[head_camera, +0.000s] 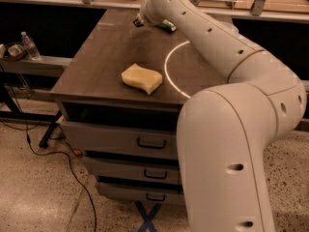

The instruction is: Move rxbar blueberry near green jalapeno chip bag

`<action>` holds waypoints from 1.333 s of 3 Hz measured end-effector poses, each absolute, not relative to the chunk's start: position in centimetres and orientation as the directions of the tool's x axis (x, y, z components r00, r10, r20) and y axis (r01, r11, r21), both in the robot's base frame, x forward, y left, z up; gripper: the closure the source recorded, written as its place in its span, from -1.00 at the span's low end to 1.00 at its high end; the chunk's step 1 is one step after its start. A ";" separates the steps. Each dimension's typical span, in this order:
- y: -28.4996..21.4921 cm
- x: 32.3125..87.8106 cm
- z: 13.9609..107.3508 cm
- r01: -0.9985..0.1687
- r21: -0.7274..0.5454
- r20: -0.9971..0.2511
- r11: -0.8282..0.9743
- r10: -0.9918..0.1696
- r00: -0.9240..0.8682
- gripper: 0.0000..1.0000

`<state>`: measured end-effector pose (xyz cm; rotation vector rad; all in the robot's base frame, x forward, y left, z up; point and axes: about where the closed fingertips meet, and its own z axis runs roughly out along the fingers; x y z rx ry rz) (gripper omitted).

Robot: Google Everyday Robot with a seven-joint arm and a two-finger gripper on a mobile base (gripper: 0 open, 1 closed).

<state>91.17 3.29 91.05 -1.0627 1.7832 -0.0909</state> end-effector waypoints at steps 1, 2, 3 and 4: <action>1.2 92.4 90.1 -0.591 -0.519 -0.702 0.617 -0.702 -0.117 1.00; -0.7 93.1 89.3 -0.575 -0.514 -0.698 0.636 -0.700 -0.152 0.68; -1.6 93.6 88.3 -0.571 -0.499 -0.698 0.652 -0.693 -0.181 0.21; -1.9 93.9 87.6 -0.569 -0.485 -0.701 0.664 -0.684 -0.200 -0.26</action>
Offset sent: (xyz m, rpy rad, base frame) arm 0.0307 -0.0690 -0.0194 -0.0275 0.0202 -0.1217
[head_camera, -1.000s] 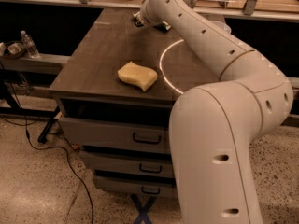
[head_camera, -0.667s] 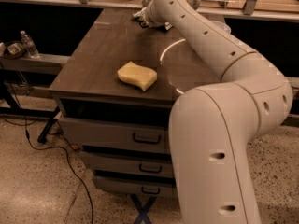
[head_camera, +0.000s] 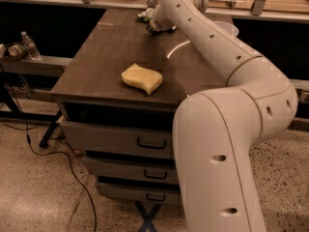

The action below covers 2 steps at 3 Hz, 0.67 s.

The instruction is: Move rxbar blueberry near green jalapeno chip bag

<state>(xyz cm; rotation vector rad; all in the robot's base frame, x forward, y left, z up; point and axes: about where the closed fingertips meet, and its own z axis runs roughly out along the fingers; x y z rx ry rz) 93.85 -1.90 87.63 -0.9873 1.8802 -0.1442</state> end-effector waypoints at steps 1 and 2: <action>-1.8 93.8 87.2 -0.568 -0.466 -0.710 0.678 -0.670 -0.217 -0.71; -1.9 93.4 87.6 -0.555 -0.454 -0.723 0.697 -0.652 -0.228 -1.00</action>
Offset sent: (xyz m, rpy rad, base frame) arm -0.0161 -0.0034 0.0087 0.0609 0.0026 -0.0550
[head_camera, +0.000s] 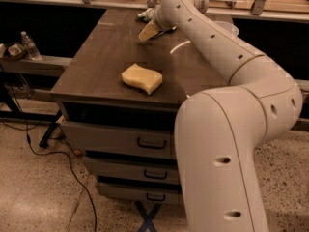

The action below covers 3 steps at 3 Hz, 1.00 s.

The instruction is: Move rxbar blueberry near green jalapeno chip bag

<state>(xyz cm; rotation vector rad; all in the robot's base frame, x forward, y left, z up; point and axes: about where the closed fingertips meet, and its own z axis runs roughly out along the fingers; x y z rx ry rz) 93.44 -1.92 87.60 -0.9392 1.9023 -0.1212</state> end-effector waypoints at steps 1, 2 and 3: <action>-4.7 91.3 92.7 -0.479 -0.434 -0.795 0.763 -0.575 -0.194 -1.00; -8.3 88.3 99.5 -0.402 -0.439 -0.851 0.804 -0.516 -0.102 -1.00; -13.8 83.8 107.3 -0.295 -0.440 -0.891 0.848 -0.452 0.027 -1.00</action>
Offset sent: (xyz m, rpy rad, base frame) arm -0.1027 -0.1141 0.2046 0.2429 -0.3827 -0.1117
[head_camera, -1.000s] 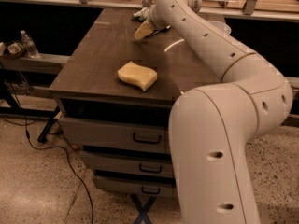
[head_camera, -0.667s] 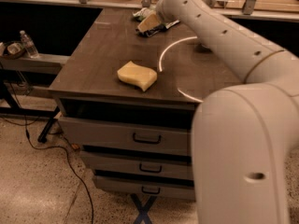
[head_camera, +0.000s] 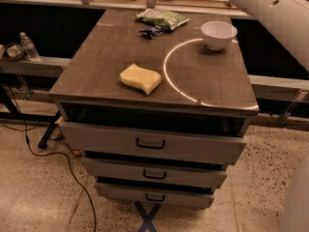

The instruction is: Move rxbar blueberry near green jalapeno chip bag

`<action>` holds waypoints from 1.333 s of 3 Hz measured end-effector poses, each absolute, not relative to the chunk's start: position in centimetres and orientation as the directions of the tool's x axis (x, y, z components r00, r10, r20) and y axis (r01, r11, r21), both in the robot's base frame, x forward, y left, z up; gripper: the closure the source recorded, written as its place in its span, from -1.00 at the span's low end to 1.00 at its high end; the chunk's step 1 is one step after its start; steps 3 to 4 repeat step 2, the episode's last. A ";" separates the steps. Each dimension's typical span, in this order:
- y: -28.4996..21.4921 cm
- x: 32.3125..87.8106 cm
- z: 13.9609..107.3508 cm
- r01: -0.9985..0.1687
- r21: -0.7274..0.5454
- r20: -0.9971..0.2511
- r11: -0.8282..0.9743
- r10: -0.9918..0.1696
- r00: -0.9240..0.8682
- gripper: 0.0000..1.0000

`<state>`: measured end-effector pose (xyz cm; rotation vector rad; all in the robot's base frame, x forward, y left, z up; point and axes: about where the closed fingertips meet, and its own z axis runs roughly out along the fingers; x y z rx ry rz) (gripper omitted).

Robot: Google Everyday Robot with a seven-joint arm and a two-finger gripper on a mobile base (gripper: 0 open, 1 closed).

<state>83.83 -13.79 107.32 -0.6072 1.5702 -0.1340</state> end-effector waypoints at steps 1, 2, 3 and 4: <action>-19.2 79.4 115.6 -0.173 -0.450 -0.889 0.876 -0.420 0.182 -1.00; -19.3 79.4 115.5 -0.171 -0.449 -0.889 0.877 -0.420 0.181 -1.00; -19.3 79.4 115.5 -0.171 -0.449 -0.889 0.877 -0.420 0.181 -1.00; -19.3 79.4 115.5 -0.171 -0.449 -0.889 0.877 -0.420 0.181 -1.00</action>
Offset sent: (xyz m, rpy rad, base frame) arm -0.0320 -0.0371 0.0614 0.0330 -0.1403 -0.0269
